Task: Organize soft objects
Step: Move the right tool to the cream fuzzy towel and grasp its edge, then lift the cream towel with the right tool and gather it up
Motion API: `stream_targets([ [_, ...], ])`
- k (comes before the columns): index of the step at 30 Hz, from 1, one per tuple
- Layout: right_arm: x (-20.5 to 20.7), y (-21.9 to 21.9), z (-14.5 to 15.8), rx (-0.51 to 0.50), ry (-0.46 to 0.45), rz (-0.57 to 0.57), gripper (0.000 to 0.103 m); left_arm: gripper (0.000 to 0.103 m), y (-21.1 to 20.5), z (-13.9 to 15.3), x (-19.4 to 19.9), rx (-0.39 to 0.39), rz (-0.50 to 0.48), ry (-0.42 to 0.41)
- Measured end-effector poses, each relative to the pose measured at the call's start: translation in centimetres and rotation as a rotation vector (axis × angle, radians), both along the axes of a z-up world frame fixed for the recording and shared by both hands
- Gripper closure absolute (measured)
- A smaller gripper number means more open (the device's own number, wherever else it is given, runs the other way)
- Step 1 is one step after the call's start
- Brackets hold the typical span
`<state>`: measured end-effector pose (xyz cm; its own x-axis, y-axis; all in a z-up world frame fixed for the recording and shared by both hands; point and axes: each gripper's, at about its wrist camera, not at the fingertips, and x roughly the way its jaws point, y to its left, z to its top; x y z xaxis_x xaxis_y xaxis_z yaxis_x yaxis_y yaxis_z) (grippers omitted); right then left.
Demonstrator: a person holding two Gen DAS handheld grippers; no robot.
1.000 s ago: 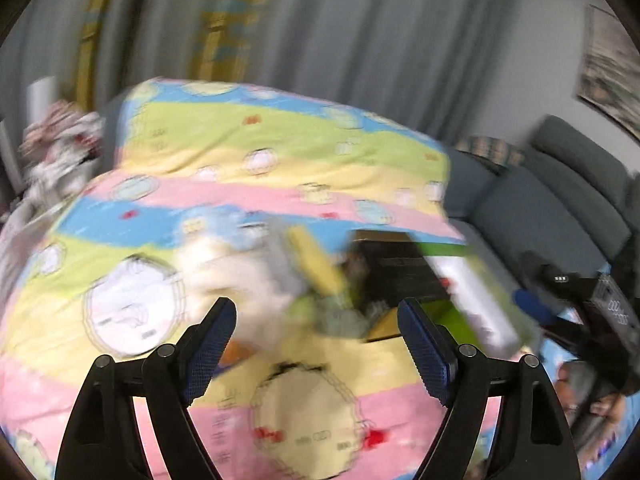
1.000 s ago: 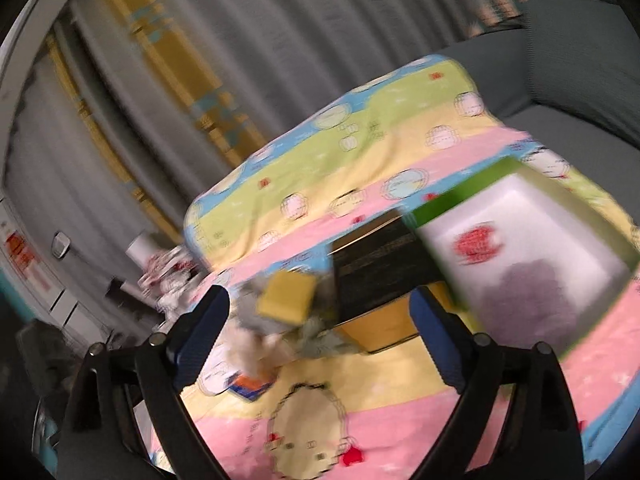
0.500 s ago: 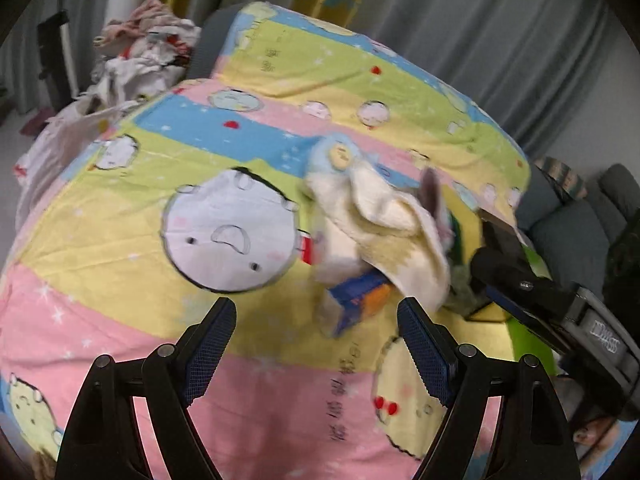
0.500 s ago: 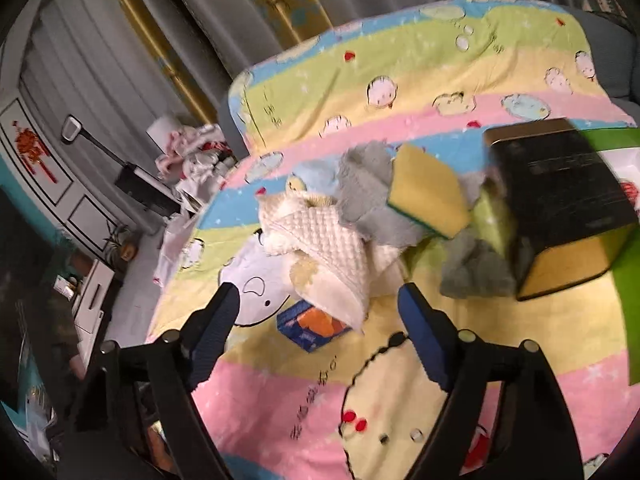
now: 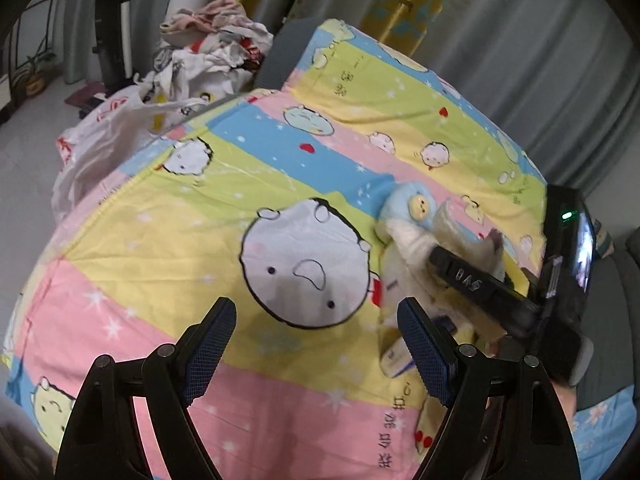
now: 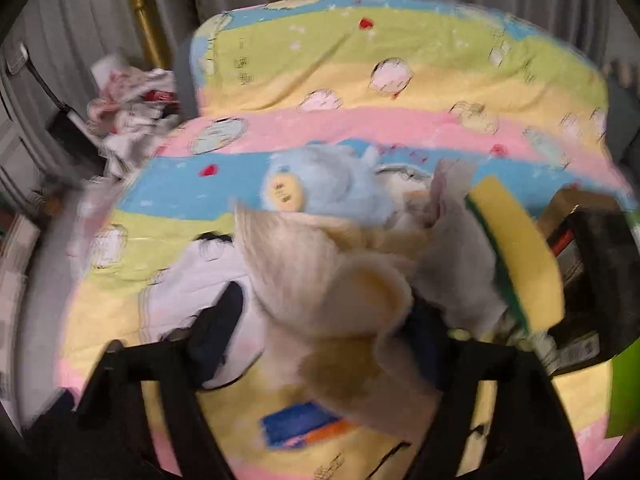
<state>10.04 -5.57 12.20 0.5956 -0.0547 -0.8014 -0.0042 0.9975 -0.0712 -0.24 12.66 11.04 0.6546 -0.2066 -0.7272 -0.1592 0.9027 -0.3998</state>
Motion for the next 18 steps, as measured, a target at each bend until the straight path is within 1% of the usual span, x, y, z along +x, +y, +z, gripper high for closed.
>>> stream_targets([
  [1,0.1,0.0,0.0,-0.019,-0.016,0.003,0.085,0.02,0.1,0.1,0.0,-0.001,0.0,-0.003],
  [2,-0.1,-0.4,0.3,-0.001,-0.027,0.002,0.085,0.02,0.2,0.1,0.1,-0.005,-0.002,-0.005],
  [3,-0.3,-0.8,0.7,0.023,-0.035,0.001,0.088,0.02,0.3,0.1,0.1,-0.01,-0.004,-0.006],
  [4,-0.7,-1.3,1.5,0.053,-0.053,0.005,0.089,0.02,0.3,0.1,0.1,-0.019,-0.008,-0.008],
  [5,-1.0,-1.5,2.1,0.065,-0.069,0.011,0.089,0.02,0.4,0.2,0.1,-0.024,-0.011,-0.009],
  [7,-2.5,-2.0,4.4,0.073,-0.123,0.026,0.089,0.02,0.2,0.3,0.0,-0.026,-0.016,-0.014],
  [10,-4.9,-2.4,7.7,0.1,-0.196,0.049,0.089,0.02,-0.3,0.6,-0.3,-0.004,-0.023,-0.029],
  [13,-8.5,-3.4,11.4,0.127,-0.257,0.085,0.088,0.02,-0.8,0.8,-0.5,0.028,-0.023,-0.037],
  [15,-10.5,-3.8,12.4,0.132,-0.265,0.126,0.088,0.02,-1.2,0.9,-0.6,0.057,-0.026,-0.04],
  [18,-13.7,-5.1,12.6,0.151,-0.228,0.164,0.087,0.02,-2.2,1.1,-1.0,0.088,-0.054,-0.055],
])
